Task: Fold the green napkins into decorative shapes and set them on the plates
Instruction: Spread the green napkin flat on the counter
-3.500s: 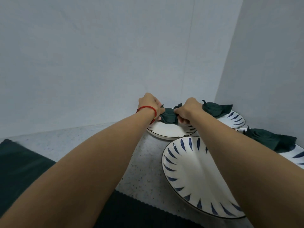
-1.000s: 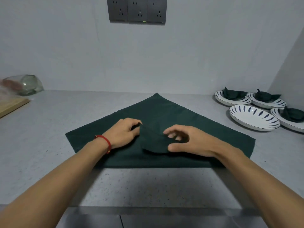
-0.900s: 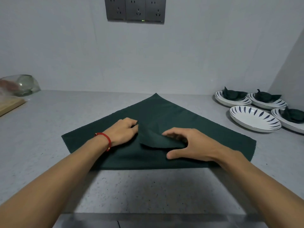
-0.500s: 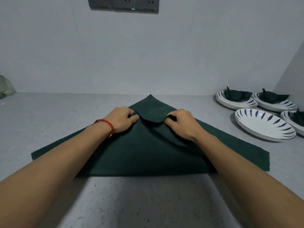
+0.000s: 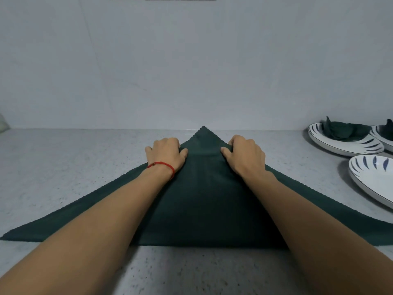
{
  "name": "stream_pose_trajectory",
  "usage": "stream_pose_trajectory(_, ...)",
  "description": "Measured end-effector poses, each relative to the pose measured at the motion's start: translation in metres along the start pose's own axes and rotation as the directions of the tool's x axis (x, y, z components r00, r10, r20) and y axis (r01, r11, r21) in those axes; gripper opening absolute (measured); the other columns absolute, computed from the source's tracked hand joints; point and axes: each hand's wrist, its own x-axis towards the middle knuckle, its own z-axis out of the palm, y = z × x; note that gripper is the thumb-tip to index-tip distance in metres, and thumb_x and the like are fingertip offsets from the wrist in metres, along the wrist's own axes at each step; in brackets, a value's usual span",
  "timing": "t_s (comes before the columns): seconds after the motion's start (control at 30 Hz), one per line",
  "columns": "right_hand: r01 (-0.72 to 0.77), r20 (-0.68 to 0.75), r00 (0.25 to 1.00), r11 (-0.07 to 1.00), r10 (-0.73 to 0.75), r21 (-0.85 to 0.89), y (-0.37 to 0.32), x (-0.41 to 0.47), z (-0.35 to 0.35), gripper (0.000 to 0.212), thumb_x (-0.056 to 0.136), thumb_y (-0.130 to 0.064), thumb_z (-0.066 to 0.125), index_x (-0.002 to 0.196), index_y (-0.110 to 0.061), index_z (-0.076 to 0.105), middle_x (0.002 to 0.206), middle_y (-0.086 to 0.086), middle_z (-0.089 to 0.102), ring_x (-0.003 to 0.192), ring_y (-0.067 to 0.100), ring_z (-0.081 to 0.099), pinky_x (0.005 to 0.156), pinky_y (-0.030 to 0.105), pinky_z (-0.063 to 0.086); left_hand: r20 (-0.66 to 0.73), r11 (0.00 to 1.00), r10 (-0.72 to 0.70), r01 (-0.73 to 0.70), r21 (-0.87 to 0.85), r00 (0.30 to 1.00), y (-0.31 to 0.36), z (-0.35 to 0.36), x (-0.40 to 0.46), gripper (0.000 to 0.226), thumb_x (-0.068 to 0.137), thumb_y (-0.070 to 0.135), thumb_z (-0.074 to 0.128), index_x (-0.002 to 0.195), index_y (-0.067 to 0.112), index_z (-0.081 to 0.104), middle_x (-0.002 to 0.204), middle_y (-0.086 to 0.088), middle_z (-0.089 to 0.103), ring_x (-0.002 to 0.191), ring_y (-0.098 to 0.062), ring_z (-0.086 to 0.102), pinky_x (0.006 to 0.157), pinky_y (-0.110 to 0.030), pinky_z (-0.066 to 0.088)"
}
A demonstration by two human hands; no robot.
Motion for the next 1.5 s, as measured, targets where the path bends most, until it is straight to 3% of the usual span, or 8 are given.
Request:
stream_pose_trajectory(0.13,0.104,-0.116,0.985,0.975,-0.129,-0.198,-0.010,-0.014,-0.002,0.038,0.098,-0.047,0.050,0.119,-0.014,0.054,0.116,0.006,0.060,0.107,0.029,0.051,0.084,0.041,0.040,-0.048,1.000,-0.016,0.016,-0.013,0.999,-0.001,-0.007,-0.007,0.033,0.096,0.046,0.049,0.109,0.017,0.059,0.112,-0.005,0.061,0.107,-0.029,0.053,0.085,-0.043,0.035)
stream_pose_trajectory(0.2,0.167,-0.050,0.982,0.962,-0.182,-0.217,-0.014,-0.033,-0.009,0.042,0.099,-0.049,0.045,0.127,-0.019,0.052,0.129,0.004,0.053,0.119,0.026,0.044,0.093,0.041,0.037,-0.157,0.994,0.081,-0.068,0.088,0.984,-0.001,-0.014,-0.031,0.037,0.099,0.045,0.042,0.119,0.017,0.055,0.121,-0.006,0.054,0.113,-0.028,0.047,0.089,-0.044,0.034)
stream_pose_trajectory(0.27,0.201,0.109,0.977,0.963,-0.183,-0.180,-0.012,-0.056,-0.014,0.052,0.099,-0.056,0.037,0.142,-0.026,0.043,0.148,0.002,0.040,0.137,0.025,0.033,0.109,0.044,0.030,-0.048,0.978,0.177,-0.170,0.122,0.983,0.000,-0.020,-0.058,0.042,0.099,0.047,0.036,0.132,0.026,0.050,0.137,-0.002,0.047,0.127,-0.023,0.041,0.098,-0.045,0.031)
stream_pose_trajectory(0.37,0.160,0.350,0.931,0.978,-0.105,-0.132,-0.008,-0.080,-0.013,0.065,0.100,-0.065,0.020,0.158,-0.036,0.017,0.168,0.000,0.009,0.155,0.025,0.003,0.124,0.050,0.006,0.283,0.988,0.115,-0.140,0.070,0.952,-0.001,-0.019,-0.080,0.055,0.099,0.058,0.023,0.152,0.043,0.025,0.164,0.000,0.018,0.151,-0.019,0.013,0.119,-0.057,0.010)
stream_pose_trajectory(0.47,0.146,0.396,0.914,0.981,-0.085,-0.126,-0.009,-0.082,-0.010,0.068,0.099,-0.067,0.012,0.160,-0.037,0.004,0.170,0.000,-0.004,0.156,0.025,-0.009,0.124,0.052,-0.005,0.312,0.995,0.069,-0.088,0.047,0.948,-0.005,-0.015,-0.082,0.058,0.099,0.060,0.018,0.155,0.047,0.013,0.167,0.003,0.004,0.154,-0.018,-0.001,0.118,-0.063,-0.003)
stream_pose_trajectory(1.0,0.154,0.441,0.896,0.970,-0.057,-0.186,-0.010,-0.071,-0.011,0.074,0.094,-0.075,0.009,0.159,-0.041,0.000,0.170,0.000,-0.007,0.155,0.031,-0.011,0.120,0.065,-0.006,0.353,0.983,0.034,-0.095,0.156,0.935,-0.001,-0.017,-0.080,0.058,0.093,0.070,0.008,0.149,0.060,-0.005,0.168,0.003,-0.008,0.153,-0.033,-0.013,0.109,-0.074,-0.011)
stream_pose_trajectory(1.17,0.159,0.377,0.922,0.972,-0.084,-0.173,-0.018,-0.056,-0.008,0.070,0.097,-0.069,0.015,0.158,-0.036,0.015,0.168,0.004,0.007,0.154,0.032,0.002,0.117,0.069,0.001,0.340,0.984,0.035,-0.093,0.155,0.940,-0.002,-0.014,-0.078,0.058,0.093,0.070,0.007,0.149,0.060,-0.004,0.168,0.003,-0.008,0.152,-0.035,-0.012,0.108,-0.077,-0.009)
stream_pose_trajectory(1.5,0.290,0.428,0.874,0.954,-0.232,-0.076,-0.044,0.011,0.021,0.060,0.105,-0.049,0.014,0.160,-0.027,0.014,0.169,-0.006,0.003,0.155,0.018,0.002,0.121,0.060,-0.001,0.270,0.979,0.057,-0.107,0.173,0.961,-0.002,-0.004,-0.071,0.057,0.092,0.069,0.004,0.148,0.060,-0.003,0.168,0.004,-0.004,0.151,-0.038,-0.007,0.104,-0.079,-0.006)
